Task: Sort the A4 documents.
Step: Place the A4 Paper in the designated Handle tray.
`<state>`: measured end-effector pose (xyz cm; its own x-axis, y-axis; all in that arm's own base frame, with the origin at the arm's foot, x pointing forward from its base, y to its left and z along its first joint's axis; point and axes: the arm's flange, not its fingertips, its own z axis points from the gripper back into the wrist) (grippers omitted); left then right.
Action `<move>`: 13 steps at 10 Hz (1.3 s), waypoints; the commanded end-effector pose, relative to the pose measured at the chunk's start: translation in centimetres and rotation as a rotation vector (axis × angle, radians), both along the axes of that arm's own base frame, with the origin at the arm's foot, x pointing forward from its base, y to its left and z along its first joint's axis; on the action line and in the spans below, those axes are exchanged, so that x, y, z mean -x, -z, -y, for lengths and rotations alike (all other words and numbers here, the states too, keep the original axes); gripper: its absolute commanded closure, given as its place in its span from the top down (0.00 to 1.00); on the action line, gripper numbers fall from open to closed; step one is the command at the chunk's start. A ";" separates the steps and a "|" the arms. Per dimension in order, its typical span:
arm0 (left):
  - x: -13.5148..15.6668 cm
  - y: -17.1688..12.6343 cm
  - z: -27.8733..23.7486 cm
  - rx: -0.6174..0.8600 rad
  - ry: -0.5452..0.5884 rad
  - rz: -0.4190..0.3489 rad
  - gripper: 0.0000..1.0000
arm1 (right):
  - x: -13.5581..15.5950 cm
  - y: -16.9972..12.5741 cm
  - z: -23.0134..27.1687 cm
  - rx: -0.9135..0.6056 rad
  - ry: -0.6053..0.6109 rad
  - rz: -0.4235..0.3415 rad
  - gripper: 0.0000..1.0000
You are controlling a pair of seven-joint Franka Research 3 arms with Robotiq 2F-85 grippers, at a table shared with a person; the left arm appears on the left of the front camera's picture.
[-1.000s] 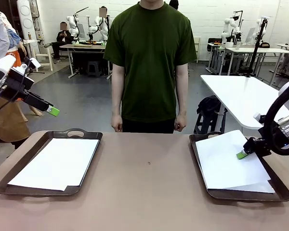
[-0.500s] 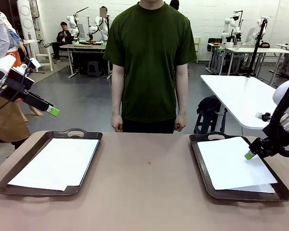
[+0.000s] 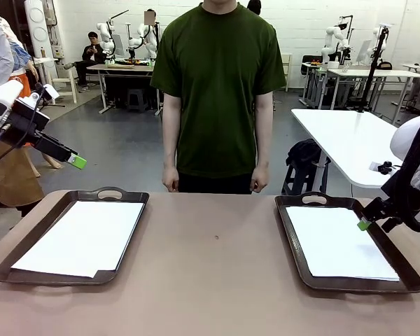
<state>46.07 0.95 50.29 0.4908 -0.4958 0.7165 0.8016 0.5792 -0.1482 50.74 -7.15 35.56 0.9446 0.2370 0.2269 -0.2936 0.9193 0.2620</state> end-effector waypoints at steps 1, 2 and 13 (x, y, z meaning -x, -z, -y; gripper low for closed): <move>0.0 0.1 0.0 -0.010 0.005 0.006 1.00 | 0.5 -0.3 -0.6 0.018 0.026 0.003 1.00; 0.0 0.1 0.0 -0.010 0.005 0.006 1.00 | 0.5 -0.4 -0.7 0.019 0.009 -0.004 1.00; 0.0 0.1 0.0 -0.010 0.005 0.006 1.00 | 0.0 -0.2 -0.1 0.001 0.000 0.003 1.00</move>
